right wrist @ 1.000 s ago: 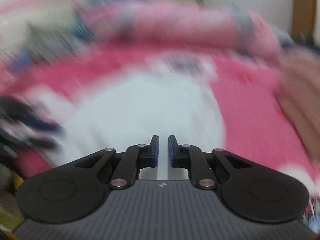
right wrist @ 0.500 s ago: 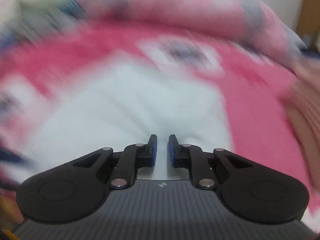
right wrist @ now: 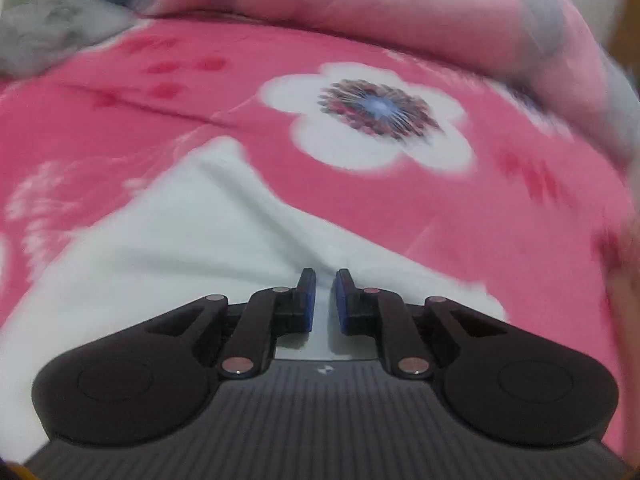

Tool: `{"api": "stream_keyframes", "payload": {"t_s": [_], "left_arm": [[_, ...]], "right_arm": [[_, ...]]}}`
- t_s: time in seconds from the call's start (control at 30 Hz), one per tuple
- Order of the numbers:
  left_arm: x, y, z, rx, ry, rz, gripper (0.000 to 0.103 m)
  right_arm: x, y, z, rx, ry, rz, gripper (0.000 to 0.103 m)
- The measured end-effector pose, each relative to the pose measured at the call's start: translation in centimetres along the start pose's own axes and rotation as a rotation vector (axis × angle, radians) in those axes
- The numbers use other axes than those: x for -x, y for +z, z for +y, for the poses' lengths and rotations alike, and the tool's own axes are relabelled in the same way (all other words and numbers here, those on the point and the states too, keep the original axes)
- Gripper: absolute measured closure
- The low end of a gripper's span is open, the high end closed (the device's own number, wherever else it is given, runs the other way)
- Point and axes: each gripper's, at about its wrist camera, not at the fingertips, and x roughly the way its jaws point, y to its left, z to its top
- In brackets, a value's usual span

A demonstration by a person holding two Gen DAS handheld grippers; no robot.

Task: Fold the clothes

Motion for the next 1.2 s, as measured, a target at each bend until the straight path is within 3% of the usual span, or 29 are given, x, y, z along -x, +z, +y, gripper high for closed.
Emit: {"api": "stream_keyframes", "payload": {"t_s": [0.17, 0.37, 0.43, 0.57, 0.67, 0.73, 0.87, 1.0, 1.1, 1.2], "left_arm": [[0.1, -0.4, 0.7, 0.03, -0.037, -0.017, 0.071], [0.4, -0.6, 1.3, 0.066, -0.069, -0.031, 0.072], [0.4, -0.7, 1.5, 0.078, -0.081, -0.036, 0.073], [0.5, -0.8, 1.8, 0.09, -0.101, -0.037, 0.073], [0.6, -0.7, 1.6, 0.084, -0.098, -0.032, 0.073], [0.7, -0.7, 1.5, 0.078, -0.093, -0.028, 0.073], [1.0, -0.3, 0.4, 0.034, -0.059, -0.015, 0.073], [1.1, 0.0, -0.4, -0.006, -0.022, 0.0, 0.072], [1.3, 0.2, -1.2, -0.042, 0.011, 0.021, 0.072], [1.7, 0.2, -2.1, -0.073, 0.051, 0.04, 0.072]], "right_arm": [[3.0, 4.1, 3.4, 0.037, 0.086, -0.074, 0.092], [-5.3, 5.3, 5.8, 0.087, 0.068, 0.039, 0.094], [-6.4, 5.5, 4.8, 0.018, 0.056, 0.033, 0.095], [-1.9, 6.3, 5.4, 0.023, 0.08, -0.045, 0.093], [0.8, 6.4, 5.9, 0.043, 0.205, -0.051, 0.093], [0.2, 5.7, 6.8, 0.053, 0.251, -0.023, 0.094], [-2.1, 3.8, 7.0, 0.065, 0.155, 0.001, 0.095], [5.4, 4.0, 7.0, 0.101, 0.151, -0.11, 0.09], [10.2, 2.3, 7.8, 0.15, 0.254, -0.16, 0.09], [9.9, -1.9, 8.3, 0.139, 0.339, -0.105, 0.092]]}}
